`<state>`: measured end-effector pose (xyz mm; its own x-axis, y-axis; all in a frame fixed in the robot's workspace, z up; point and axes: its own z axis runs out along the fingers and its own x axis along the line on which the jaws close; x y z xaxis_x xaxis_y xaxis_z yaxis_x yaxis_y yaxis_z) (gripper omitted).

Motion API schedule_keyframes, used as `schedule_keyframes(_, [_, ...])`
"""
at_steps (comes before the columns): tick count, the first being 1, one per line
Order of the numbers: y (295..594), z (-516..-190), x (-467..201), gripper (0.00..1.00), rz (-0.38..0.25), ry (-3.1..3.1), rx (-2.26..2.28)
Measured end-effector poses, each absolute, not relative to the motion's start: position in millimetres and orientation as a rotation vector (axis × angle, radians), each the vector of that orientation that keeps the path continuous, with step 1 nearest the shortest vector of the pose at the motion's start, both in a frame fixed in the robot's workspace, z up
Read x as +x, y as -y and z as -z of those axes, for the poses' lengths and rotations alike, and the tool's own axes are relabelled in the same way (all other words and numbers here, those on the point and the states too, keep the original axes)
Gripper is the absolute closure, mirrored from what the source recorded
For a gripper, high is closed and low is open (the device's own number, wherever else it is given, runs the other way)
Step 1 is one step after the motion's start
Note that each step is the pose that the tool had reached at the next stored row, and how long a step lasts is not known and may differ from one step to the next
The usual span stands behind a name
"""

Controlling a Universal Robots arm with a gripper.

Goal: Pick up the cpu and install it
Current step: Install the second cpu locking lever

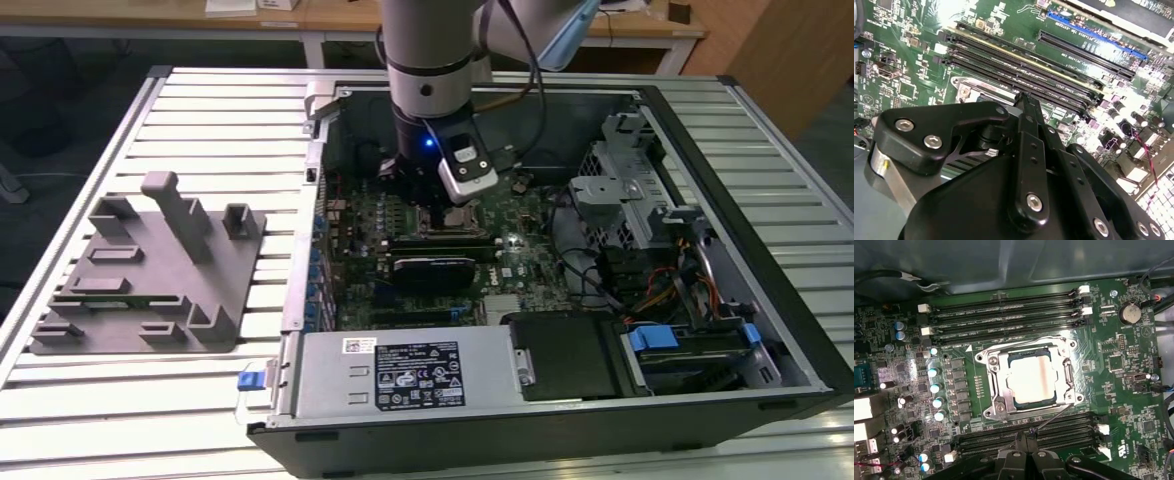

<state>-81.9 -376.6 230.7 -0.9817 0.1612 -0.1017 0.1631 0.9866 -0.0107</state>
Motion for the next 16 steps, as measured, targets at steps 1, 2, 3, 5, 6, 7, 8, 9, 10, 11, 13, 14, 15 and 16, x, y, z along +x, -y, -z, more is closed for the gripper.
schedule_keyframes(1, [376.8,-230.3,-82.9,0.89,0.028,-3.031,0.247])
schedule_keyframes(2, [377.1,-229.8,-83.9,0.89,0.026,-3.031,0.245])
schedule_keyframes(3, [377.3,-229.3,-84.8,0.89,0.023,-3.031,0.244])
schedule_keyframes(5, [377.8,-228.3,-85.5,0.89,0.010,-3.032,0.240])
schedule_keyframes(6, [378.0,-227.8,-85.8,0.89,0.003,-3.033,0.238])
schedule_keyframes(7, [378.3,-227.4,-86.0,0.89,-0.003,-3.033,0.236])
schedule_keyframes(8, [378.6,-226.9,-86.3,0.89,-0.008,-3.034,0.235])
schedule_keyframes(9, [378.9,-226.5,-86.6,0.89,-0.014,-3.034,0.233])
schedule_keyframes(10, [379.1,-226.1,-86.9,0.89,-0.019,-3.034,0.231])
schedule_keyframes(11, [379.4,-225.6,-87.1,0.89,-0.024,-3.035,0.229])
schedule_keyframes(13, [379.9,-224.9,-87.6,0.89,-0.028,-3.035,0.226])
schedule_keyframes(14, [380.1,-224.6,-87.7,0.89,-0.030,-3.035,0.225])
schedule_keyframes(15, [380.2,-224.3,-87.8,0.89,-0.032,-3.035,0.224])
schedule_keyframes(16, [380.2,-224.3,-87.8,0.89,-0.032,-3.035,0.224])
